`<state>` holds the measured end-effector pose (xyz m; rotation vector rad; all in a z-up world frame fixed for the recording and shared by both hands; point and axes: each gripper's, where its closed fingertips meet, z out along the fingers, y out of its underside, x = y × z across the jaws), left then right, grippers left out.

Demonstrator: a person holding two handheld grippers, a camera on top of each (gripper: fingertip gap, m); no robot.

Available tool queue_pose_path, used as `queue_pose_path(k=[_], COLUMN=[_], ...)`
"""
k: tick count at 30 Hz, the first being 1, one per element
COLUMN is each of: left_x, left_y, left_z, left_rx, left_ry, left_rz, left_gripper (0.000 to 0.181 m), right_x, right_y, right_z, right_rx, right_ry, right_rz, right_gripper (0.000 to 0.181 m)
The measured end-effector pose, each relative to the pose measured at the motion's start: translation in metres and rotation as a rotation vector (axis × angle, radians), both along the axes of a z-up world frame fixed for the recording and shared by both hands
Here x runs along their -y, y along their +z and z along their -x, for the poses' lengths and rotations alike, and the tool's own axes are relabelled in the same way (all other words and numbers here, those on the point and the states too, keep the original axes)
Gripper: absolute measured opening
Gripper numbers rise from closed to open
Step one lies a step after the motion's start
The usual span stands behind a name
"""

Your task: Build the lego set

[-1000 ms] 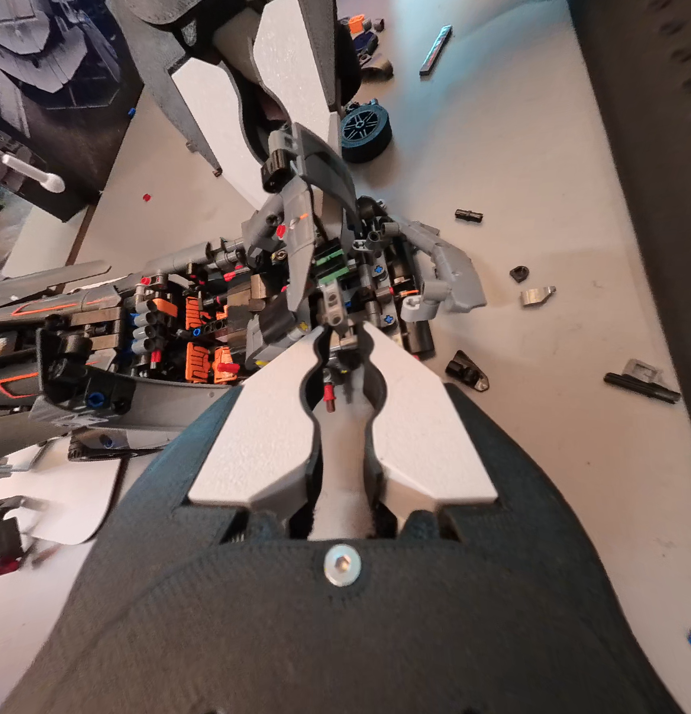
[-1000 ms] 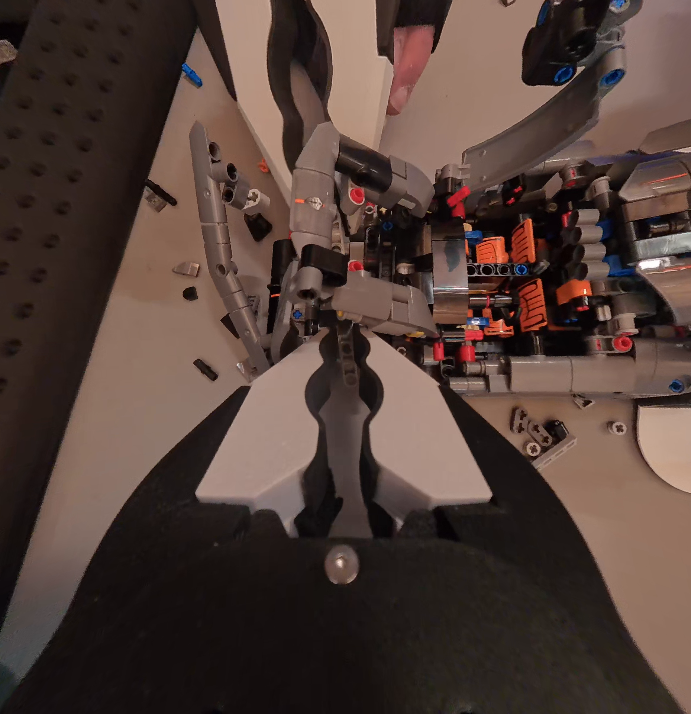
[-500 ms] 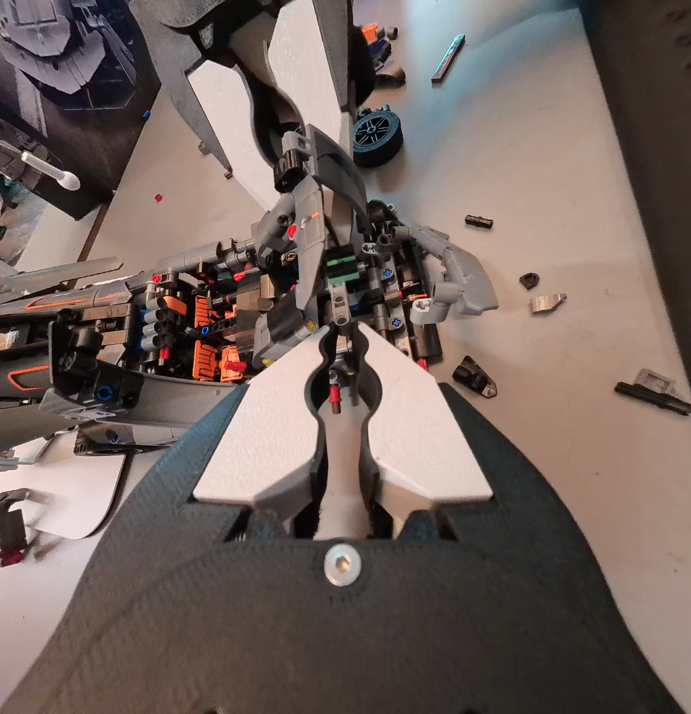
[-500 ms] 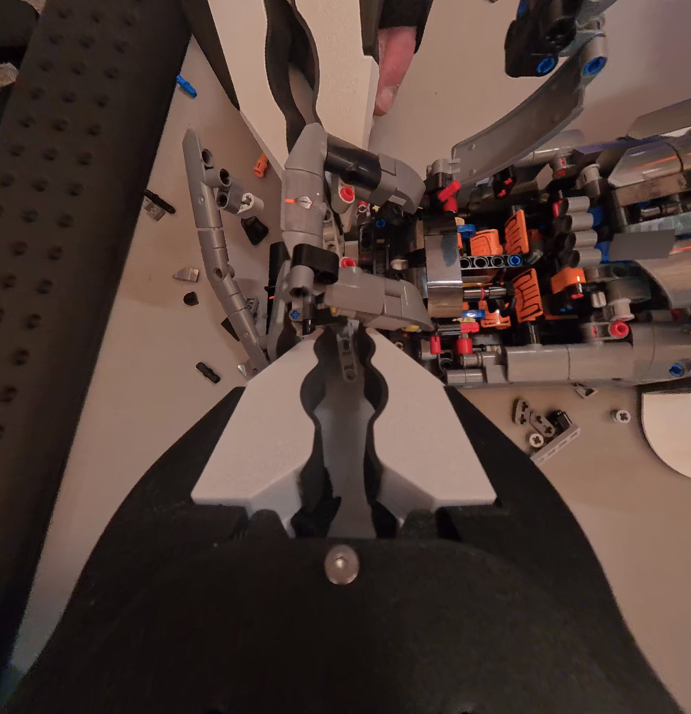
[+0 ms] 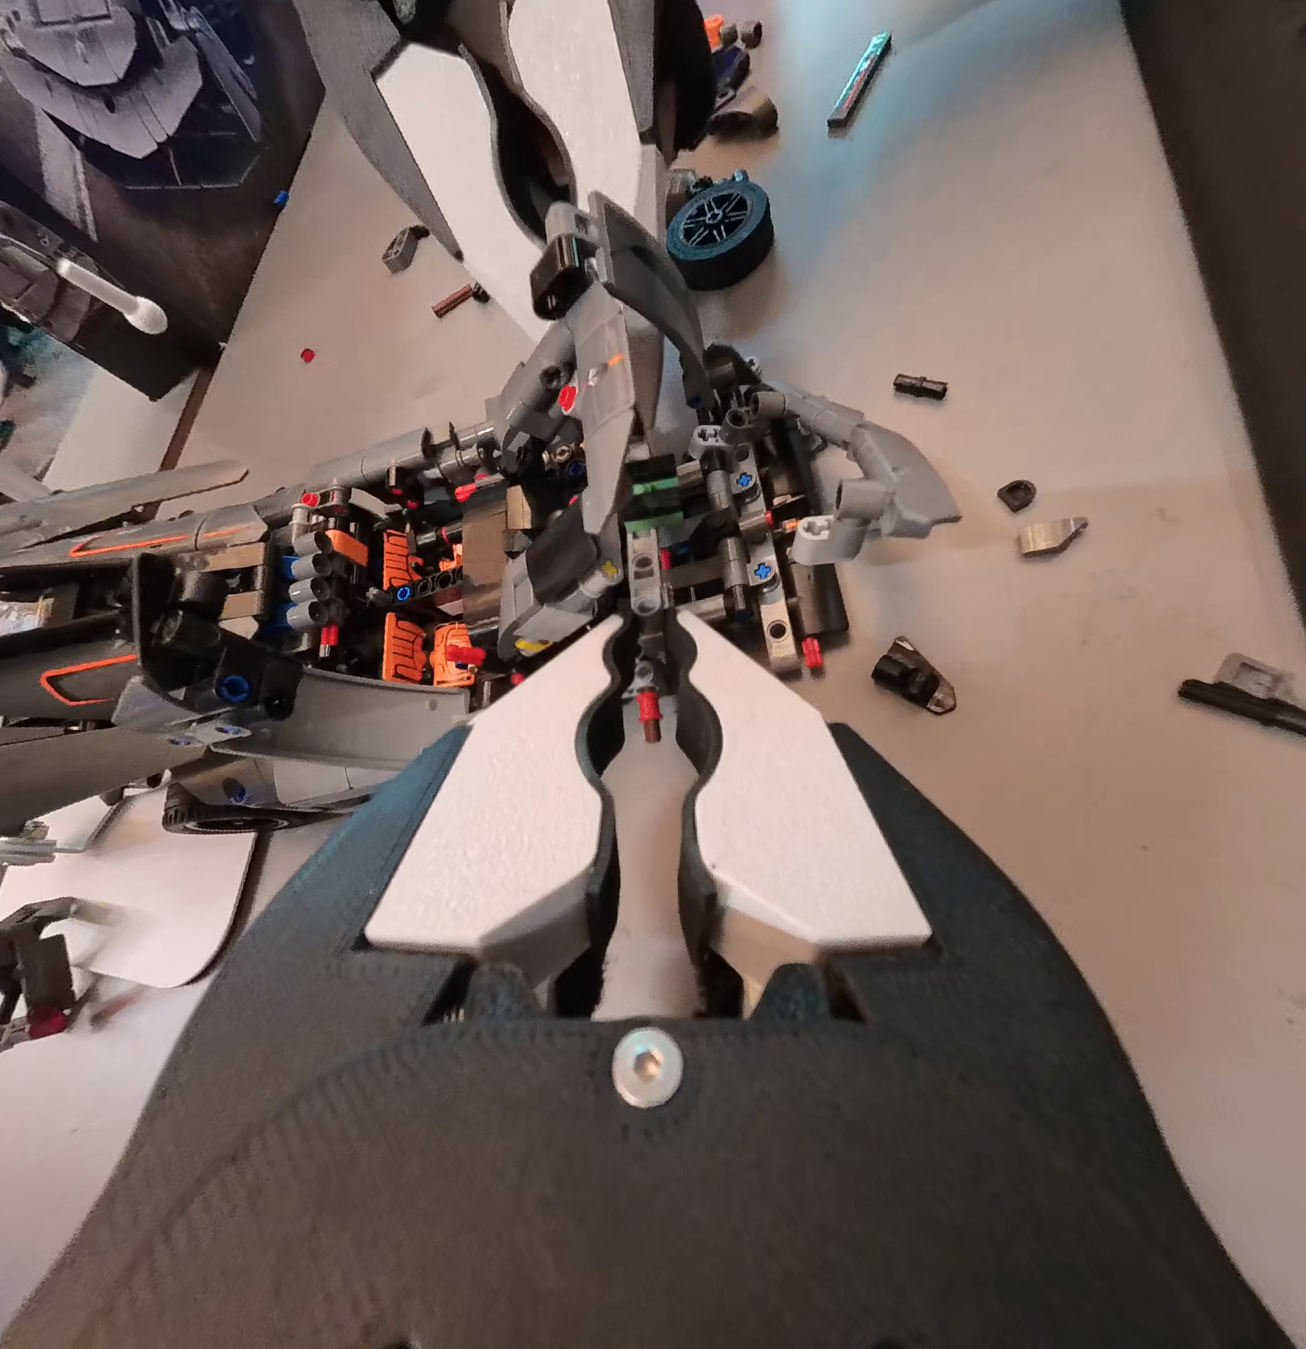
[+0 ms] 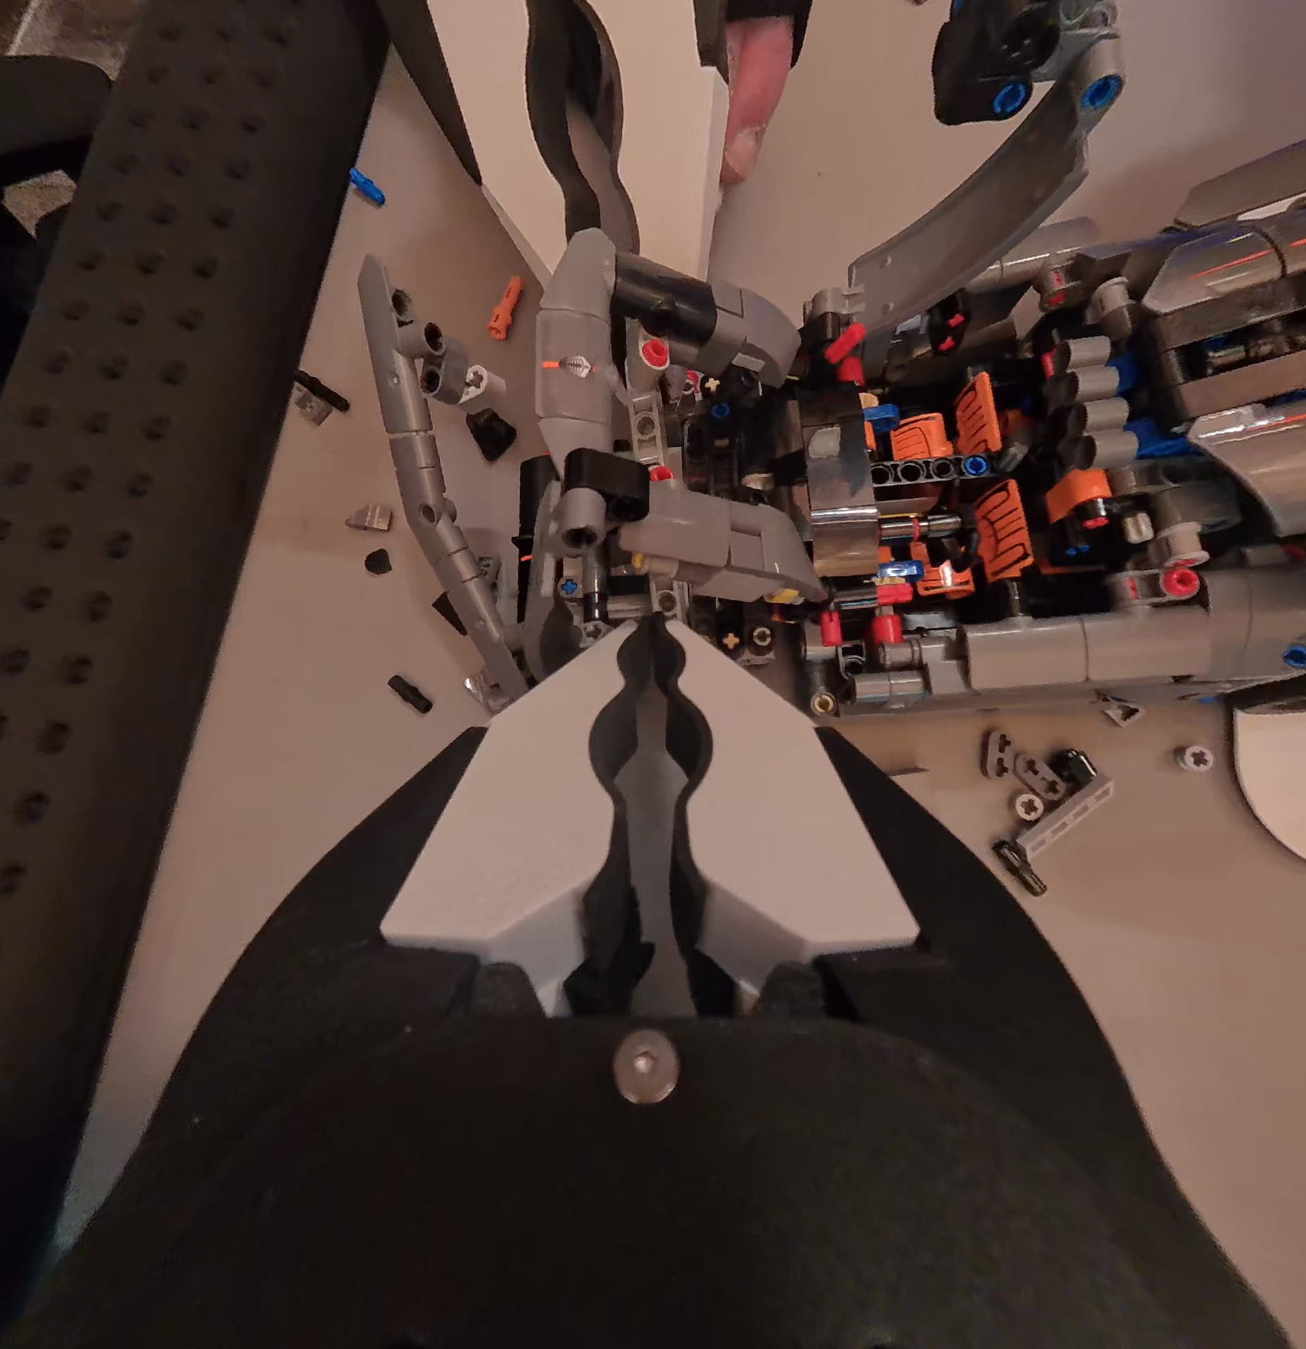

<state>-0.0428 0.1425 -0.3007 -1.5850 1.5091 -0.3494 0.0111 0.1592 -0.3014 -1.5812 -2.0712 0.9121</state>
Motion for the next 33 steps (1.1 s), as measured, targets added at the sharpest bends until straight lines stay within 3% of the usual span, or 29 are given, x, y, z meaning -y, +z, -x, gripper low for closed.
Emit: queue_pose_path(k=[8, 13, 23, 33], left_x=[-0.002, -0.003, -0.001, -0.002], left_y=[-0.006, -0.002, 0.004, -0.006], left_z=[0.004, 0.005, 0.003, 0.010], left_rx=[-0.036, -0.021, 0.039, -0.042], left_ry=[0.002, 0.003, -0.010, -0.015], left_rz=[-0.013, -0.036, 0.001, -0.004], left_gripper=[0.004, 0.004, 0.004, 0.004], right_x=[-0.003, 0.000, 0.002, -0.003], right_y=[-0.001, -0.002, -0.001, -0.005], right_z=[-0.001, -0.005, -0.002, -0.013], right_rx=[0.000, 0.015, -0.009, 0.041], right_ry=[-0.020, -0.021, -0.018, -0.051], right_rz=[0.018, 0.053, 0.076, 0.073], right_gripper=[0.000, 0.012, 0.012, 0.013])
